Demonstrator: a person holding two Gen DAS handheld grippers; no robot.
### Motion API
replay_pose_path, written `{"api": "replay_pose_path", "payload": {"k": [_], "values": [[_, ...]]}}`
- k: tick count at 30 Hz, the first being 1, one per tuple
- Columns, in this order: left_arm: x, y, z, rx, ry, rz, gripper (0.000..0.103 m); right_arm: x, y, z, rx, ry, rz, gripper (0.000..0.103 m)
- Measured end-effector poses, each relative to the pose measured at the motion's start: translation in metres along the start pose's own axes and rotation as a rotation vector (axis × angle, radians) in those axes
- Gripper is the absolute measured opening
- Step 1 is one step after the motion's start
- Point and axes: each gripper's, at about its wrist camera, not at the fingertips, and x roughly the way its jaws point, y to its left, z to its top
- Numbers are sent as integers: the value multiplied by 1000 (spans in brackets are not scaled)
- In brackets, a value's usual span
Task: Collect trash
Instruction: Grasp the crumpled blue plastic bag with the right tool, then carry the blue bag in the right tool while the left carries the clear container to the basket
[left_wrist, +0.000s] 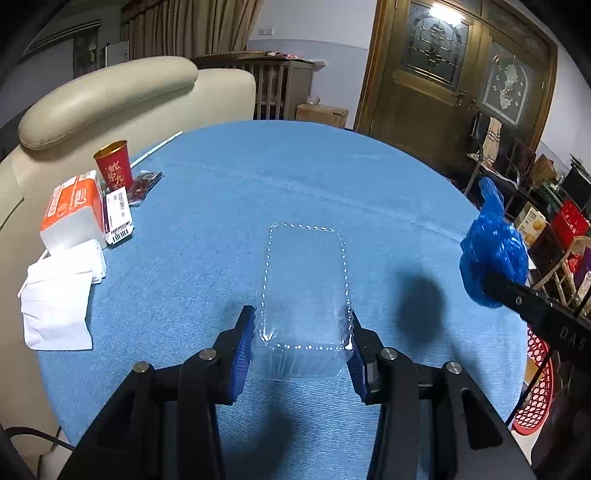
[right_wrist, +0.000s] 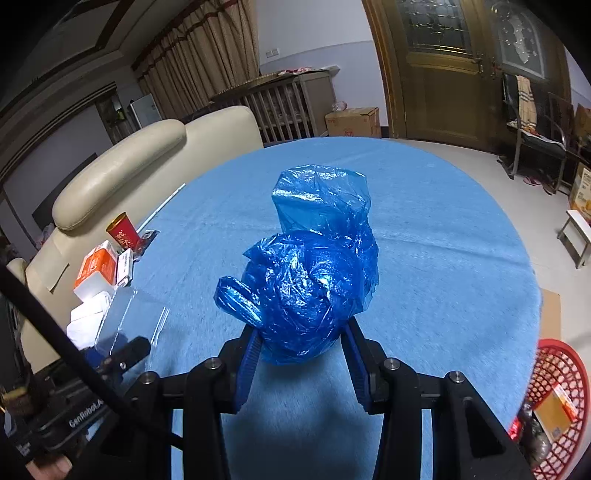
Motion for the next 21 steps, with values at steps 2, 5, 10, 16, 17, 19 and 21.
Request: {"api": "replay_pose_path", "payload": {"k": [2,5,10,16,17,19,21], "values": [[-3,-2,1,7,-6,-1,47,-6,-2,-4,7,-6,0,47],[-8,-3,3,1,-11,-15,47,-13,-5,-9,17,-12,0,47],[-16,3,8,-29,-18,-46,47,-18,-7,-13,30,-15,-4,47],[-17,-6,11,-12,-15,-36,47,-20,-5,-16,32,-20,10,47],[-16,-7,11,-10,-10,-37,47,-21,-6,-16,31,-18,12,47],[-14,-10,10,-9,2,-37,47,-21,-7,-17,30,-15,14,47],[-13,-12,9,-4,8,-35,47,-22,-10,-20,32,-14,14,47]]}}
